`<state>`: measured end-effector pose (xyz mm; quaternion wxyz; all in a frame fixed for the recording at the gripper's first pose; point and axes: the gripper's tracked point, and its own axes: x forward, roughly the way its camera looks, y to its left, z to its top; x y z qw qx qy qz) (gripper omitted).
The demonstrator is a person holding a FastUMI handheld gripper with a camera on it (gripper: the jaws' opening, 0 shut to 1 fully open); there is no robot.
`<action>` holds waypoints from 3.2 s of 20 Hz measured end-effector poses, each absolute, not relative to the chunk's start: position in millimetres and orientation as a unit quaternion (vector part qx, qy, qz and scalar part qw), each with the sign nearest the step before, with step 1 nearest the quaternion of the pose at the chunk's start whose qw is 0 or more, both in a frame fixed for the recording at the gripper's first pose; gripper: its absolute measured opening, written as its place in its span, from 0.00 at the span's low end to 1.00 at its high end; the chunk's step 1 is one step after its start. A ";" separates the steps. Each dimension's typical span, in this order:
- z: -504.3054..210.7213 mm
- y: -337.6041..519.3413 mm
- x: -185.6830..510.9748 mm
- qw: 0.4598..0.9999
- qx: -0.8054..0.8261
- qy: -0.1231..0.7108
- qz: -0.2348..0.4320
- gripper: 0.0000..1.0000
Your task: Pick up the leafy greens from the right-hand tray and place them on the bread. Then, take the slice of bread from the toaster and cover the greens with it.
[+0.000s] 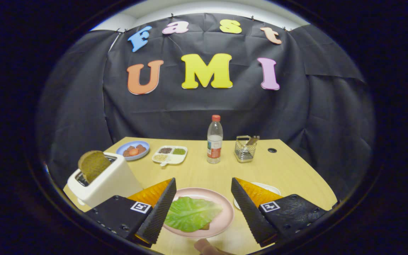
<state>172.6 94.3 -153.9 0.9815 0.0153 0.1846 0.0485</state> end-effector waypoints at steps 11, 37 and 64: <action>-91.0 245.3 157.1 0.982 0.003 0.149 0.114 0.96; -178.4 331.8 183.6 0.942 -0.018 0.328 0.068 0.15; -147.5 176.6 198.3 0.948 0.080 0.308 0.024 0.15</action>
